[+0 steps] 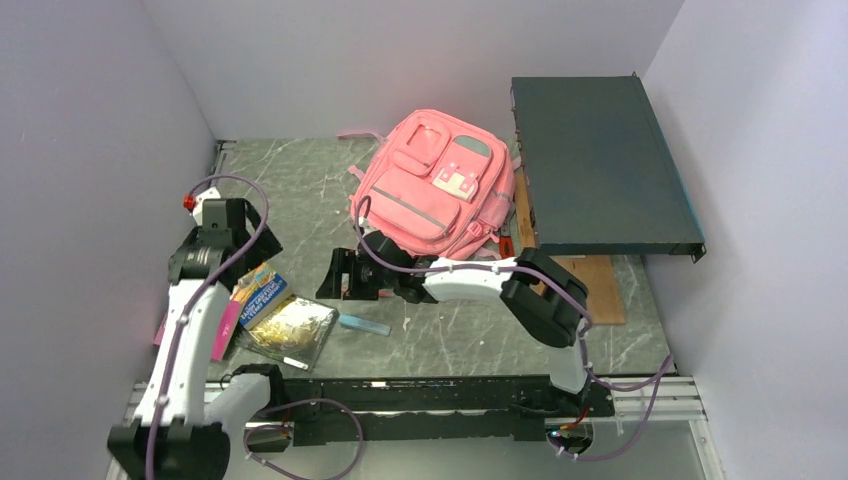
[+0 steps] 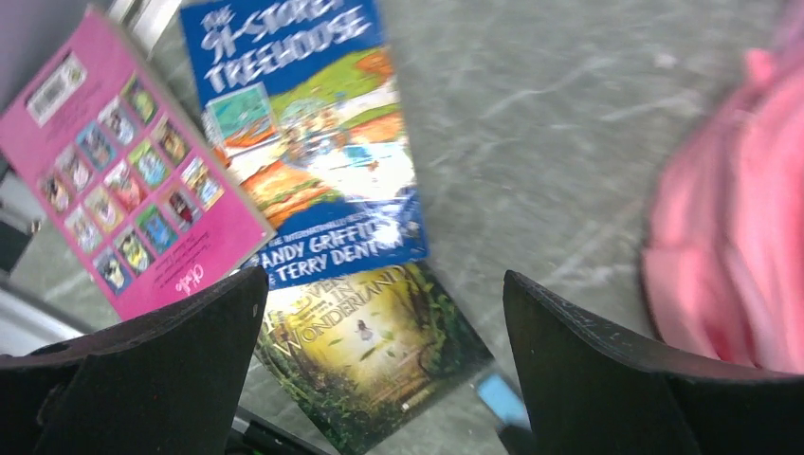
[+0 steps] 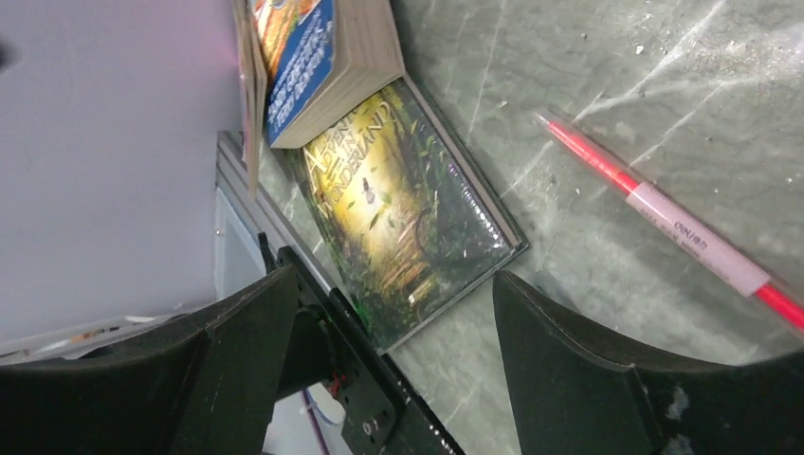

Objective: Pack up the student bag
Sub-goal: Adjust the book at the center of the board.

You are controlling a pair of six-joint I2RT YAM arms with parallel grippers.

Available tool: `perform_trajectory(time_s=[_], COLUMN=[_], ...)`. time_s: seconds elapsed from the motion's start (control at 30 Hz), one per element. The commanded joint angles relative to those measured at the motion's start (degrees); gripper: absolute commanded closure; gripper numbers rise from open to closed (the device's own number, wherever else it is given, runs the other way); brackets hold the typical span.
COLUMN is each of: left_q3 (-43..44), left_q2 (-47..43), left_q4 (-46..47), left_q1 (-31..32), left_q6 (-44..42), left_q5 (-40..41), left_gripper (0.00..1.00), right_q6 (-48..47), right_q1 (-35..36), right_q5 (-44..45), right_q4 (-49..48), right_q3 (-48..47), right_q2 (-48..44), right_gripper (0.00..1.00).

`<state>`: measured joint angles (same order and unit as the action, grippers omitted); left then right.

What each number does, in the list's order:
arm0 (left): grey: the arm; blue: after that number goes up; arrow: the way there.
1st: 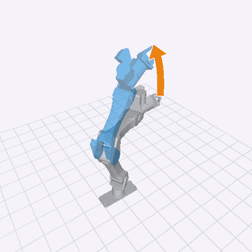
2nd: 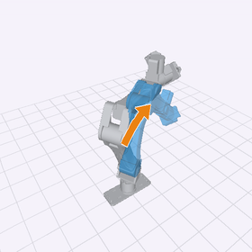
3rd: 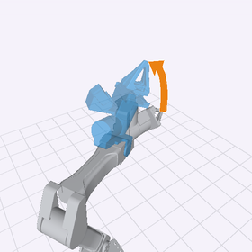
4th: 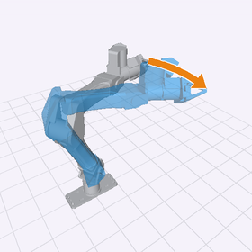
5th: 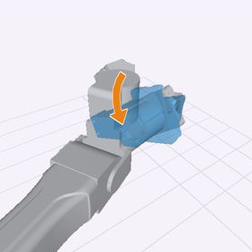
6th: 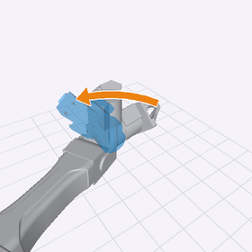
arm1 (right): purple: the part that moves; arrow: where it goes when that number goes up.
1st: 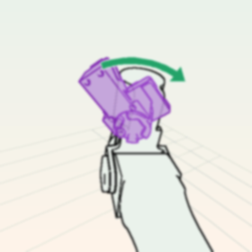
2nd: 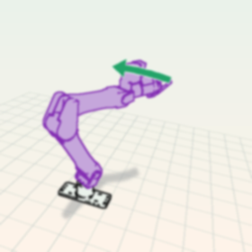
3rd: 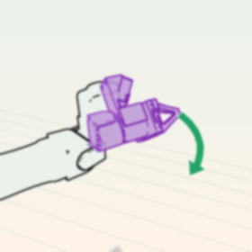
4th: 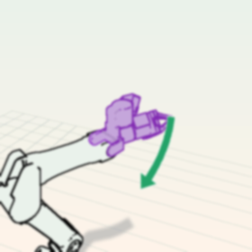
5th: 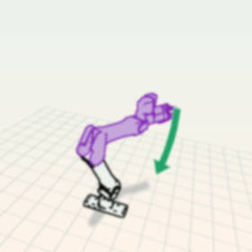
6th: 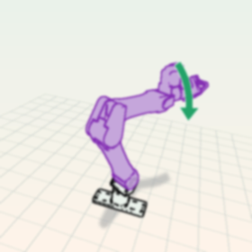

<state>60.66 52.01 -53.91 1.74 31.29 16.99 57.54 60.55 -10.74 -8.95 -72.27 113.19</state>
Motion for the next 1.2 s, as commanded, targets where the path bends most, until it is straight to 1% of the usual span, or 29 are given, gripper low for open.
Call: perform_trajectory(time_s=[0.0, 0.07, 0.1, 0.2, 0.23, 0.3, 0.4, 0.5, 0.53, 0.57, 0.7, 0.77, 0.87, 0.93, 1.0, 1.03, 1.1, 1.17], left_q3=[-4.2, -6.0, -7.5, -10.4, -11.1, -11.8, -12.2, -12.6, -12.5, -12.6, -14.0, -15.8, -20.2, -22.9, -25.4, -26.2, -27.7, -29.4], left_q2=[6.3, 8.0, 8.2, 9.4, 9.9, 11.2, 13.8, 16.4, 17.2, 17.7, 18.1, 17.3, 15.4, 14.2, 12.8, 12.2, 11.0, 9.3], left_q4=[2.5, 2.1, 3.4, 4.6, 5.2, 5.8, 5.9, 7.9, 8.9, 9.8, 12.4, 13.4, 16.0, 17.8, 20.2, 20.8, 21.6, 22.2], left_q1=[-6.4, -8.6, -9.5, -14.1, -15.4, -18.0, -21.3, -24.1, -24.5, -24.5, -25.2, -26.3, -28.3, -29.7, -30.0, -30.1, -30.1, -30.0], left_q6=[8.9, 11.6, 12.2, 13.2, 13.0, 12.1, 11.6, 10.1, 9.7, 9.4, 10.3, 11.5, 14.2, 15.8, 16.7, 17.3, 18.2, 19.8], left_q5=[5.5, 6.7, 7.4, 6.9, 6.6, 3.6, 1.5, -2.1, -3.8, -5.1, -7.1, -7.2, -9.0, -10.5, -11.6, -11.7, -12.3, -13.9], left_gripper=[0.01, 0.01, 0.01, 0.01, 0.01, 0.02, 0.09, 0.25, 0.27, 0.27, 0.22, 0.23, 0.34, 0.45, 0.57, 0.59, 0.70, 0.78], right_q6=[-3.6, -4.2, -4.6, -5.2, -5.3, -5.7, -6.1, -6.4, -6.4, -6.5, -6.5, -6.6, -6.4, -6.5, -6.5, -6.5, -6.5, -6.7], right_q1=[0.7, 0.6, 0.6, 0.6, 0.6, 0.6, 0.5, 0.4, 0.4, 0.4, -0.1, -0.3, -0.6, -0.8, -0.9, -0.9, -1.0, -1.0], right_q5=[1.5, 1.0, 0.8, 0.0, -0.2, -0.7, -1.1, -1.3, -1.3, -1.3, -2.8, -2.8, -2.7, -2.7, -2.6, -2.6, -2.3, -2.0], right_q4=[-2.0, -1.8, -1.6, -1.9, -2.1, -2.4, -2.4, -3.0, -3.1, -3.2, -3.5, -3.6, -4.1, -4.2, -4.2, -4.2, -4.3, -4.3], right_q3=[2.0, 2.5, 2.6, 3.0, 3.1, 3.0, 2.8, 3.1, 3.1, 3.1, 2.8, 3.1, 3.8, 4.1, 4.1, 4.2, 4.5, 4.6], right_q2=[-6.0, -6.8, -7.2, -8.0, -8.2, -8.2, -8.1, -8.2, -8.2, -8.2, -7.7, -7.9, -8.2, -8.3, -8.3, -8.4, -8.5, -8.7], right_gripper=[0.23, 0.23, 0.23, 0.23, 0.23, 0.23, 0.23, 0.23, 0.23, 0.23, 0.23, 0.23, 0.23, 0.23, 0.23, 0.23, 0.23, 0.23])
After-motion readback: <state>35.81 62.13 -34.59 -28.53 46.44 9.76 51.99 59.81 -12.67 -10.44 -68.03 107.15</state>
